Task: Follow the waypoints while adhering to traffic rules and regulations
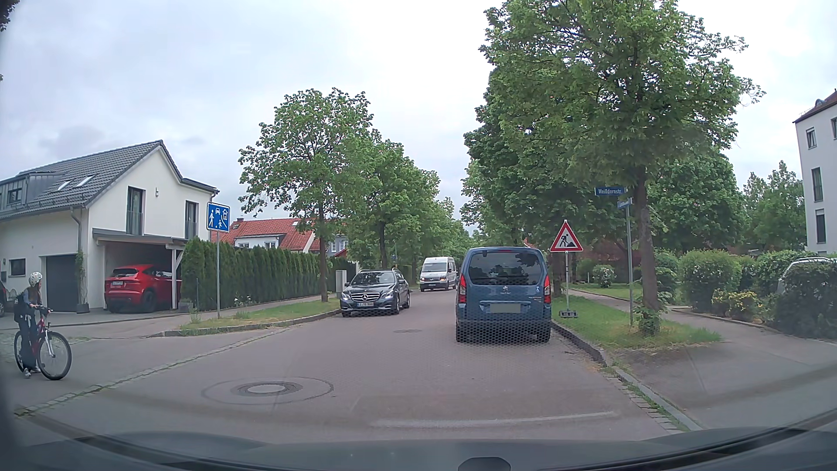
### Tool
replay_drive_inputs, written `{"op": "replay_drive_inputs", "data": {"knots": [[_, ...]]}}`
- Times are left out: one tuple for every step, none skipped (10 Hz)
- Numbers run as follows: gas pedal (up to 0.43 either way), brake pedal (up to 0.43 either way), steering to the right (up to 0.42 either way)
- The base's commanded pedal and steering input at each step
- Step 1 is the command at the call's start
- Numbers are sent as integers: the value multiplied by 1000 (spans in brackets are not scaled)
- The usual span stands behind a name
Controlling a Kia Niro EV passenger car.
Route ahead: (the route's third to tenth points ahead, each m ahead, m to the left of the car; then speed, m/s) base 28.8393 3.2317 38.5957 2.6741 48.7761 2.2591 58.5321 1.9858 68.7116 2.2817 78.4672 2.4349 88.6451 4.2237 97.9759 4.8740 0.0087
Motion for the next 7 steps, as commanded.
{"op": "replay_drive_inputs", "data": {"knots": [[0, 256, -3], [0, 256, -3], [0, 256, -3], [0, 256, -3], [0, 256, -3], [0, 256, -3], [0, 256, -3]]}}
